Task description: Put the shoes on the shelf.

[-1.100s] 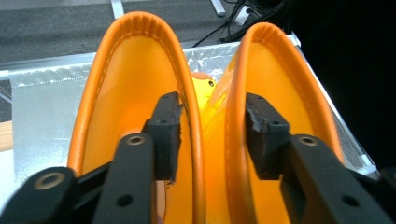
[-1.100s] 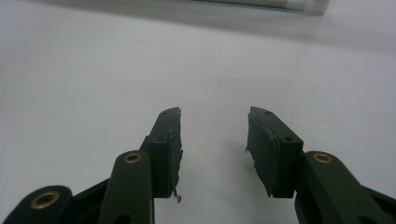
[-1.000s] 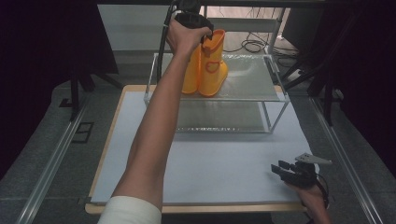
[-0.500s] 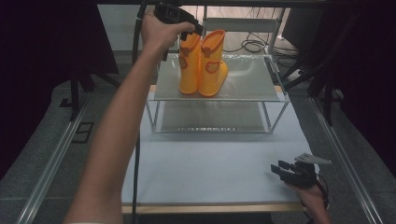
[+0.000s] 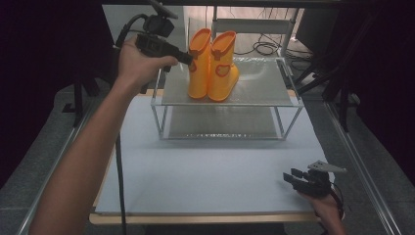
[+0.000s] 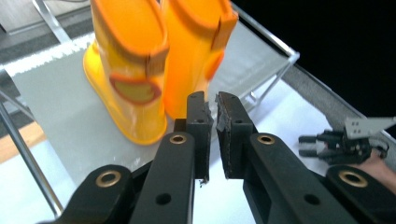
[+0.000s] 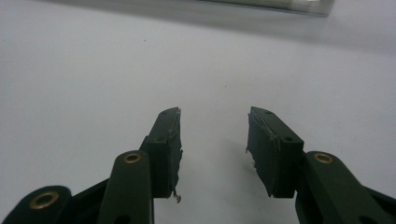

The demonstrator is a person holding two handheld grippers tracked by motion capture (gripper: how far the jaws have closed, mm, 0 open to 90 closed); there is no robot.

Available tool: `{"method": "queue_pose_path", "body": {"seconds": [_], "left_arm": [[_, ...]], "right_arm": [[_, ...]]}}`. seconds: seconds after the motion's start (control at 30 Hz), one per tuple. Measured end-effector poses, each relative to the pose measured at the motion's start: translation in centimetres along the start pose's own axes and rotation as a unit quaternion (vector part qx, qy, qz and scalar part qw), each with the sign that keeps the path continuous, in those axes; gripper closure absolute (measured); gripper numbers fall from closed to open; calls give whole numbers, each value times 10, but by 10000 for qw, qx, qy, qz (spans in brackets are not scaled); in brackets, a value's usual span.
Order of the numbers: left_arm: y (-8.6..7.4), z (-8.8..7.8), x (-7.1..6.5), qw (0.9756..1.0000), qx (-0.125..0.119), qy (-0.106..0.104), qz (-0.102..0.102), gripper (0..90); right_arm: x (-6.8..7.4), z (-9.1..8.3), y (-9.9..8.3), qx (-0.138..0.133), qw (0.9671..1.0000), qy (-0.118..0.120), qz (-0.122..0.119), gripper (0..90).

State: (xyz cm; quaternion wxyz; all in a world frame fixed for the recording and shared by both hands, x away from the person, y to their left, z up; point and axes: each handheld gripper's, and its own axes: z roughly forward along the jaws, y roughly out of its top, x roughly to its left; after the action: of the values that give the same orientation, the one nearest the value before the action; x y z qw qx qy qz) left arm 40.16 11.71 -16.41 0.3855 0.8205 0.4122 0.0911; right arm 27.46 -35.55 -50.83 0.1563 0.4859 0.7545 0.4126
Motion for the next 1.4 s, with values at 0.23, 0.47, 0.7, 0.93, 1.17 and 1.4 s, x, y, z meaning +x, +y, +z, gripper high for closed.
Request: {"method": "queue_pose_path", "body": {"seconds": [0.23,0.47,0.7,0.93,1.17,1.4], "left_arm": [[-28,19,17,9998,178,53,-108,855],[-48,51,40,9986,348,87,-377,861],[-59,93,67,9959,516,217,-709,872],[-63,124,80,9935,485,247,-999,877],[-64,136,84,9927,434,234,-1098,885],[-60,143,83,9926,404,244,-1116,895]], "right_arm": [[0,0,0,15,10000,-1,14,541],[-2,0,-1,26,10000,-23,8,542],[-2,1,-2,46,10000,-35,6,541],[-4,-1,-3,23,10000,-67,66,542],[-4,0,-3,33,9999,-72,69,542],[-4,0,-4,41,9999,-75,71,543]]}}
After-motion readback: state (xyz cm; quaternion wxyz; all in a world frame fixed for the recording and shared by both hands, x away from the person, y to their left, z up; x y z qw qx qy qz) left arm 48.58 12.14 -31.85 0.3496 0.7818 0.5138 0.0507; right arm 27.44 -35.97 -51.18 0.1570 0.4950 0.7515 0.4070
